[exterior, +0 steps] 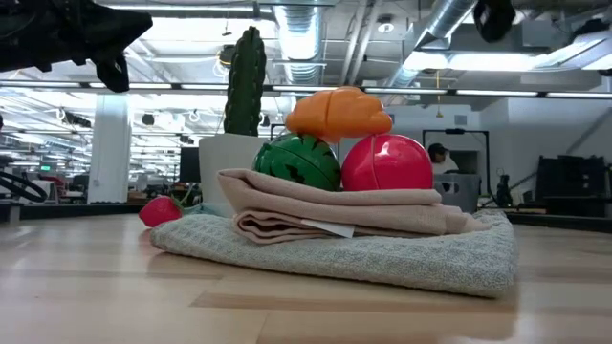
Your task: Pick and placing Produce into tupperware
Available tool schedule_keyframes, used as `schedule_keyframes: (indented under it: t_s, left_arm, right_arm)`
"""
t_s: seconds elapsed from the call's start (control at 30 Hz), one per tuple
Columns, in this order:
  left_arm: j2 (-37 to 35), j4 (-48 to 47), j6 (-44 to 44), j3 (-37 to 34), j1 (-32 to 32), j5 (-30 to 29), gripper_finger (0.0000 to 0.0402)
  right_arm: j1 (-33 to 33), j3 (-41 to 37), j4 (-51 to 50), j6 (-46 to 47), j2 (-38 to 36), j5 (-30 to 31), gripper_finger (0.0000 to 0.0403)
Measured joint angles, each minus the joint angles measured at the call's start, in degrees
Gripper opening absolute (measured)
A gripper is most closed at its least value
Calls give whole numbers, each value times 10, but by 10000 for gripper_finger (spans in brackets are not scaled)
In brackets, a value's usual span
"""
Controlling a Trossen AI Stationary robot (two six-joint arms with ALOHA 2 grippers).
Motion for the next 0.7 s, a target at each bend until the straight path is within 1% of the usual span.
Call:
schedule_keyframes:
  t_s: [0.13, 0.2, 0.3, 0.37, 0.5, 0.6, 0.7]
  left_arm:
    - [0, -3, 0, 0, 0, 0, 0]
    - [0, -6, 1, 0, 0, 0, 0]
    - [0, -11, 0, 0, 0, -1, 0]
    - [0, -15, 0, 0, 0, -3, 0]
    - [0, -24, 1, 0, 0, -3, 0]
    - [0, -42, 3, 0, 0, -3, 0]
    - [0, -73, 4, 0, 0, -3, 0]
  right_arm:
    - [34, 106, -131, 47, 103, 57, 127]
    - [42, 156, -207, 89, 154, 64, 127]
    - [44, 219, -289, 160, 222, 47, 127]
    - [44, 245, -298, 191, 261, 19, 127]
    - [42, 283, -302, 218, 326, -45, 127]
    - [44, 315, -338, 248, 370, -58, 128]
    - [44, 353, -396, 258, 406, -59, 134]
